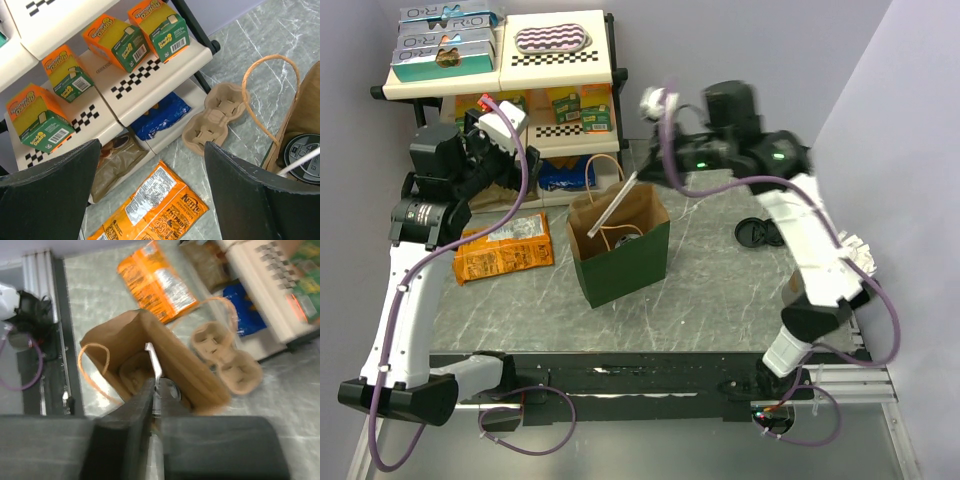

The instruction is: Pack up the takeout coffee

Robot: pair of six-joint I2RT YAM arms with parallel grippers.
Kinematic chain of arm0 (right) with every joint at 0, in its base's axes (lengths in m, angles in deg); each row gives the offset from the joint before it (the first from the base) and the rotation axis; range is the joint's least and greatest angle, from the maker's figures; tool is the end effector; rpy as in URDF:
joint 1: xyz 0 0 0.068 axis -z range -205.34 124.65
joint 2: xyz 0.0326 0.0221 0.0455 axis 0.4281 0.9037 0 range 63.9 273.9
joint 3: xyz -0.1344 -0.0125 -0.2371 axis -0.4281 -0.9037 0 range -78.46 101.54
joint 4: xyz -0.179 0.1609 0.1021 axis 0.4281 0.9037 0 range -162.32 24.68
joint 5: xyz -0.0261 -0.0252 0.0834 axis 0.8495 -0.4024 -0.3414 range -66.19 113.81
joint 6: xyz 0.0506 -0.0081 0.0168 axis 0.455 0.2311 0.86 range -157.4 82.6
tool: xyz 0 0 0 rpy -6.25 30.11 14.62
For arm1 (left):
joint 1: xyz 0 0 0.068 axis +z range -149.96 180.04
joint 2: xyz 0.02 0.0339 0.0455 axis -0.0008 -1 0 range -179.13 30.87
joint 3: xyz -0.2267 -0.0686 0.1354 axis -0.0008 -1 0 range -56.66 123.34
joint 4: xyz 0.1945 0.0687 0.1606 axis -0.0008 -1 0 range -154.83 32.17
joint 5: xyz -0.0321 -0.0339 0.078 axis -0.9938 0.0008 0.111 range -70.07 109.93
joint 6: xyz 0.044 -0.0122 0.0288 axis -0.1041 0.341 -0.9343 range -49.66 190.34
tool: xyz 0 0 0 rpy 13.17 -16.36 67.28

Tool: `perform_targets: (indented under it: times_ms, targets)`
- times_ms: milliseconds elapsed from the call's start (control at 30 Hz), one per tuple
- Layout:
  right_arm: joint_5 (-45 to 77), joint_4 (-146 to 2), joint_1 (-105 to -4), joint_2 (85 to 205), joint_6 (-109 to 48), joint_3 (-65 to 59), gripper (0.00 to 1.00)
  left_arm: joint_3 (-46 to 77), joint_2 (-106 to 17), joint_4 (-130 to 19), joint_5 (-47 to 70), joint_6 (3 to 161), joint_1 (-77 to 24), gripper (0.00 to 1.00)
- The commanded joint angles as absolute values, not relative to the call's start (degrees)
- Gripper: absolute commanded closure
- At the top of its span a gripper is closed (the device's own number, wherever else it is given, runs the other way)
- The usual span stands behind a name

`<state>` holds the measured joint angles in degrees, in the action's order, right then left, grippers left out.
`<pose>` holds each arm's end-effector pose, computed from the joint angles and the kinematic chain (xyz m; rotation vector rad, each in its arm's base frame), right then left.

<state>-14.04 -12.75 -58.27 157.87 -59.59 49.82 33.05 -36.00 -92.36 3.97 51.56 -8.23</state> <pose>0.2393 0.1808 0.5209 -1.2781 1.5331 0.7814 0.2209 -0.0420 0.4847 0.6062 1.6611 -0.1143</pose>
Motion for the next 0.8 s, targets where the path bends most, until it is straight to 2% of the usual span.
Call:
perform_targets:
  times_ms: [0, 67, 100, 167, 333, 433, 467, 600, 733, 767]
  targets:
    - [-11.09, -12.38, -63.57, 163.21, -61.39, 52.21, 0.58, 32.81, -34.44, -90.18, 4.99, 52.41, -7.78, 0.09]
    - [-9.34, -12.99, -64.71, 164.0, -60.08, 53.89, 0.41, 33.08, -34.52, -90.53, 4.9, 52.41, -7.78, 0.08]
    - [-8.81, -14.65, -64.72, 163.66, -59.29, 54.59, 0.27, 33.34, -34.61, -90.7, 4.82, 52.5, -7.78, 0.08]
    - [-5.83, -16.59, -64.37, 161.82, -57.26, 55.13, 0.15, 33.52, -34.87, -90.97, 4.82, 52.67, -7.78, 0.08]
    - [1.98, -19.41, -61.74, 154.36, -55.68, 52.42, 0.08, 33.87, -35.93, -89.74, 5.16, 54.17, -7.69, 0.04]
    - [10.78, -21.42, -57.7, 148.56, -54.28, 45.48, 0.0, 33.43, -36.37, -88.86, 6.13, 56.1, -6.91, 0.01]
    - [12.71, -21.78, -56.47, 147.32, -53.66, 42.33, 0.0, 32.99, -36.46, -88.16, 6.22, 57.58, -6.46, 0.01]
    - [35.78, -25.91, -54.35, 142.31, -50.14, 33.18, 0.0, 30.62, -36.46, -87.1, 7.28, 61.98, -3.13, 0.01]
    - [49.77, -33.98, -53.91, 134.15, -50.49, 21.24, 0.0, 31.67, -37.33, -86.58, 6.4, 66.2, -0.14, 0.0]
    - [50.17, -35.39, -53.65, 133.43, -51.62, 20.59, 0.0, 32.45, -38.03, -86.49, 6.05, 66.56, 1.43, 0.01]
